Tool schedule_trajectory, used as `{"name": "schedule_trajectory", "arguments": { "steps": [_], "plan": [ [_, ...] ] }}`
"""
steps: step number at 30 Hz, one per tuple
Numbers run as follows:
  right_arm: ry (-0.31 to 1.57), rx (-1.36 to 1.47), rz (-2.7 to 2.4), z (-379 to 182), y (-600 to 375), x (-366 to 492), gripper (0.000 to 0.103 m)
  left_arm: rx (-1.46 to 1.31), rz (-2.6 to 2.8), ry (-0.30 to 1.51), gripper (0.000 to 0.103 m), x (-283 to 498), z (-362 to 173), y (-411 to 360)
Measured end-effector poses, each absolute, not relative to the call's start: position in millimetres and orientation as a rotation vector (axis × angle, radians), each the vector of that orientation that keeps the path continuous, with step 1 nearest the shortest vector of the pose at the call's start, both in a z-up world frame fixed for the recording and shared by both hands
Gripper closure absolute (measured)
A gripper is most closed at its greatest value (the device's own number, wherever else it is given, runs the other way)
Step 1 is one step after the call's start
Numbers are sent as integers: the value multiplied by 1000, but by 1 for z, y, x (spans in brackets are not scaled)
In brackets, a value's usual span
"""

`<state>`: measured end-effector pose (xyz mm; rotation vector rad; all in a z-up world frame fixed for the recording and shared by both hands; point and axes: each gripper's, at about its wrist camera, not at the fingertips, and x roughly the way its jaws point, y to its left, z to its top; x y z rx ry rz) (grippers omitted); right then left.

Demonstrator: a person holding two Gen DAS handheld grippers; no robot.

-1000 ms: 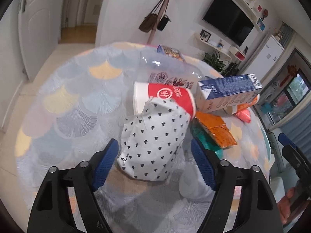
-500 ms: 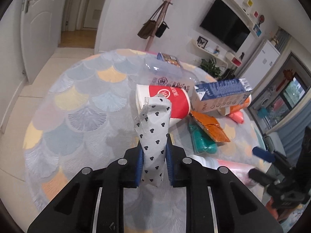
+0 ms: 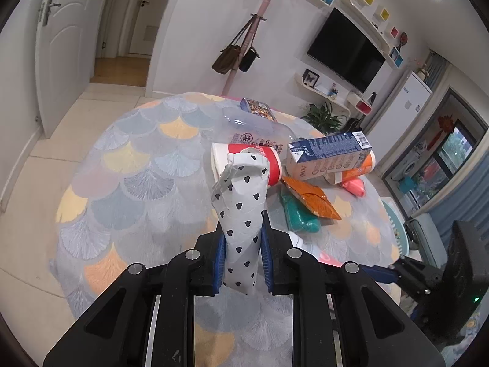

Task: Collect trash
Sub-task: 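Grasp the polka-dot cloth with the left tool while the right tool approaches the pink bottle, then grasp the pink bottle with the right tool while the left tool holds the cloth, then open both tools over the blue basket, dropping bottle and cloth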

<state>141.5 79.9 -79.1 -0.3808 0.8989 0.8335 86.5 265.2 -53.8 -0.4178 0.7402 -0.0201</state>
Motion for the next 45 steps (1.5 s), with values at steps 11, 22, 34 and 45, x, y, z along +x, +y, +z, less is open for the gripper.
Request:
{"name": "schedule_trajectory", "arguments": {
  "steps": [11,22,34,45],
  "plan": [
    [880,-289,814,-73,77,142,58,-384,-49,739,84,83,-48,249],
    [749,-143,698,-21,2,151,58,-293,-170,705,84,104,-20,188],
    [619,10,441,22,-123,182,58,-184,-380,726,84,162,-4,71],
    [624,150,174,1,-244,225,58,-110,-576,784,84,238,-13,-50]
  ]
}}
